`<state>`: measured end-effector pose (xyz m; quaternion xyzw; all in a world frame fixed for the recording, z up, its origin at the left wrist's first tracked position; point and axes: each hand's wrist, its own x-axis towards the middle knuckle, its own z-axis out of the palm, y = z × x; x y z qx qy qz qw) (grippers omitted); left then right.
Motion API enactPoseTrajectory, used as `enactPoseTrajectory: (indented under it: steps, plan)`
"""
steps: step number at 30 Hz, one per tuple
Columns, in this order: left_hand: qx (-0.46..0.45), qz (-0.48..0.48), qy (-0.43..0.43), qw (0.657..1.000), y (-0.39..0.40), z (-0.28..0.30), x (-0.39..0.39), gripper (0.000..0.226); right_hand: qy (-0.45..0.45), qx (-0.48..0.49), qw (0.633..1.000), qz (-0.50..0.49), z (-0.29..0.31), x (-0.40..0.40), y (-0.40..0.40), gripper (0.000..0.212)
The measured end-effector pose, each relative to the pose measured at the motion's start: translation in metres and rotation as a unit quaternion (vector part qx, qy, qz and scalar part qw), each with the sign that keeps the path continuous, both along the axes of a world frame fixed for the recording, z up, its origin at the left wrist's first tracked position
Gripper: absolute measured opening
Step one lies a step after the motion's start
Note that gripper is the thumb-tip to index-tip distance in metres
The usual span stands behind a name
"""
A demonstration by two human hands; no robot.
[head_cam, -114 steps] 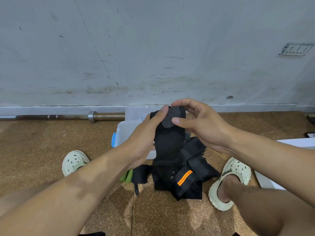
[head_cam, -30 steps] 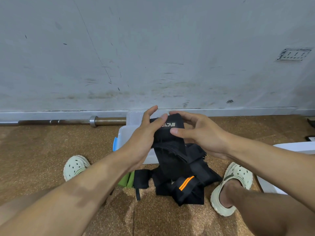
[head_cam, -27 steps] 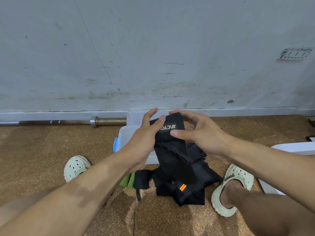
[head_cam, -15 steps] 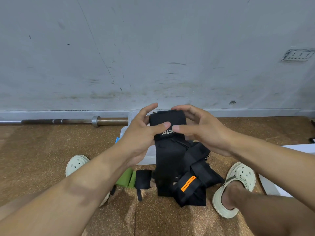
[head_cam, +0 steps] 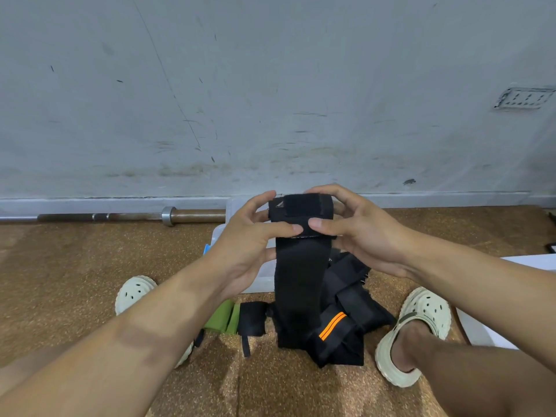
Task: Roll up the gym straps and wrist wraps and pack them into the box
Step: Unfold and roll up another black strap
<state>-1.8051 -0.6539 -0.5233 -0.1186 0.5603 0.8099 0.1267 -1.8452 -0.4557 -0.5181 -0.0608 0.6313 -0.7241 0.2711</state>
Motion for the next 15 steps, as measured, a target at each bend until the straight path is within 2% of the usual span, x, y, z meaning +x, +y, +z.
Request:
enactPoseTrajectory:
  steps: [4,7,9,15]
  plan:
    - [0.031,-0.013,-0.025,0.999,-0.0002,0.0037,0.0009,0.070,0.055,0.013,0.998,-0.001,-0.0041,0.0024,0.0018,0.047]
    - [0.035,0.013,-0.024,0.999,-0.0014,0.0031,0.0005,0.059,0.073,0.026,0.997,0.011,-0.0056,0.0030,0.0022,0.050]
    - [0.034,0.022,-0.017,0.999,-0.0024,0.0031,0.0004,0.058,0.061,0.022,0.998,0.019,-0.0034,0.0023,0.0025,0.054]
    - [-0.011,0.016,0.043,0.999,-0.0040,0.0052,0.0028,0.071,-0.030,0.015,0.998,0.053,-0.0024,-0.0011,0.0027,0.074]
